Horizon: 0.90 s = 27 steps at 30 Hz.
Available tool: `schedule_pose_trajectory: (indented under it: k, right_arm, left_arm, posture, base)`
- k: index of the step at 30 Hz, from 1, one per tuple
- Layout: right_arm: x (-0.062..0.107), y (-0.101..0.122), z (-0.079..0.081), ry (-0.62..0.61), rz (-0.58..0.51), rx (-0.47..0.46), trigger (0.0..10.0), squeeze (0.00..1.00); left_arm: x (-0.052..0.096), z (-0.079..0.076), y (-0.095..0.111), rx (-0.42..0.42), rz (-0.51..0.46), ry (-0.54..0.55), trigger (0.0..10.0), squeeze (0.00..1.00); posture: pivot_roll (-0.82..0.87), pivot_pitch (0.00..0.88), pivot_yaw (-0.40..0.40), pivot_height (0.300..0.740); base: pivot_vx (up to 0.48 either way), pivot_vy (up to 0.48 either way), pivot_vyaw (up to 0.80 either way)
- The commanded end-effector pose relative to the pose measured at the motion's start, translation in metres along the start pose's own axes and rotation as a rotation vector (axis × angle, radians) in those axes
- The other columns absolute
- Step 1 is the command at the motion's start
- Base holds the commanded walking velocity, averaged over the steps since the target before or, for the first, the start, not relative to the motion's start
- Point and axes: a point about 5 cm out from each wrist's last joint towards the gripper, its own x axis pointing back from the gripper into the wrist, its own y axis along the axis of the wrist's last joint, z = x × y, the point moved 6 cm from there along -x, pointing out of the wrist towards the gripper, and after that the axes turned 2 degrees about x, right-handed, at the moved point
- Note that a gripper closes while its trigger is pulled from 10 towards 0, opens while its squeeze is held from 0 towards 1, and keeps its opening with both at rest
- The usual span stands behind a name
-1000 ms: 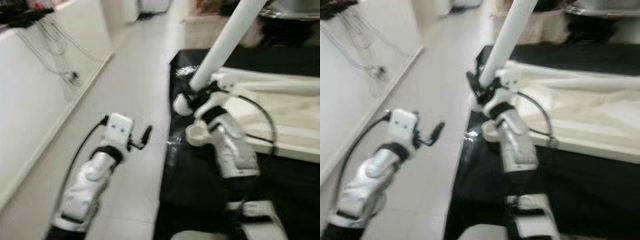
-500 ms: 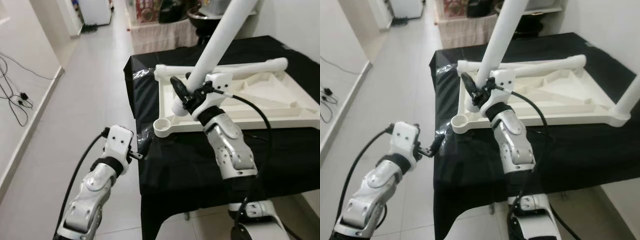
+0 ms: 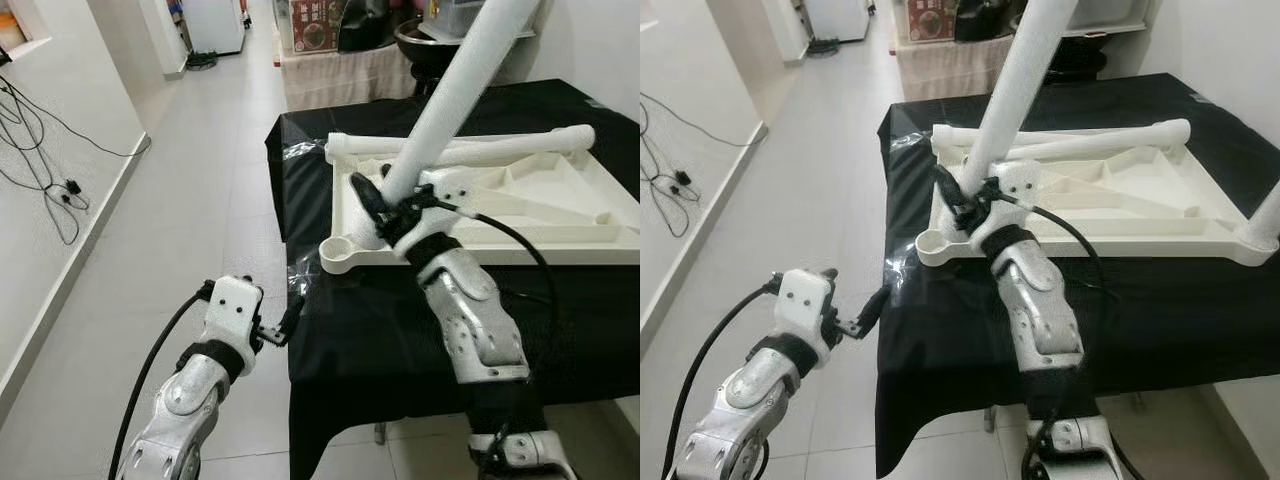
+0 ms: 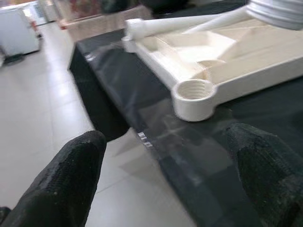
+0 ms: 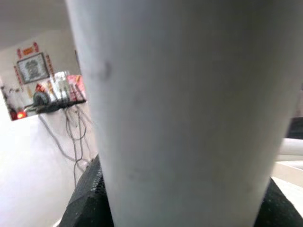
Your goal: Building children table
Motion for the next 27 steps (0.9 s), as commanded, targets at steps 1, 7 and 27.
schedule_pose_trajectory:
  k: [1,7,27]
  right_arm:
    - [0.001,0.001,0.007,0.011,-0.003,-0.016,10.0,0.00]
    - [0.001,0.004,0.008,0.012,-0.017,-0.025,10.0,0.00]
    - [0.002,0.011,0.022,0.090,-0.023,-0.046,10.0,0.00]
  left_arm:
    - [-0.002,0.004,0.002,0.001,-0.005,-0.001,10.0,0.00]
    - [-0.004,0.007,0.007,-0.001,-0.019,-0.002,10.0,0.00]
    - [0.004,-0.013,-0.009,0.030,0.031,-0.086,10.0,0.00]
  posture:
    - [-0.04,0.111,0.057,0.740]
    - [-0.04,0.111,0.057,0.740]
    - [-0.04,0.118,0.063,0.740]
  base:
    - [0.270,0.000,0.00]
    - [0.274,0.000,0.13]
    - [0.082,0.000,0.00]
